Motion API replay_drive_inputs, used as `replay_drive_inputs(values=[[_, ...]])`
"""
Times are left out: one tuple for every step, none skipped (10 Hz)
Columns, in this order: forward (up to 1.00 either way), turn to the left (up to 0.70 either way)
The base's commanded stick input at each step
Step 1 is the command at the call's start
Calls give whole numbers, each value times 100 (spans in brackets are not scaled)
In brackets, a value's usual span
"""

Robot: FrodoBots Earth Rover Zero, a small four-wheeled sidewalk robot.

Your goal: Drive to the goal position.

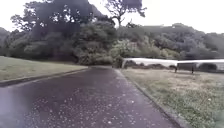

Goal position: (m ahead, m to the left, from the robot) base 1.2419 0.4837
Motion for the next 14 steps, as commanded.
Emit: replay_drive_inputs(values=[[3, 1], [3, 1], [4, 1], [4, 1], [4, 1], [4, 1], [4, 7], [4, 16], [4, 16], [4, 16], [4, 16], [4, 16], [4, 16], [4, 16]])
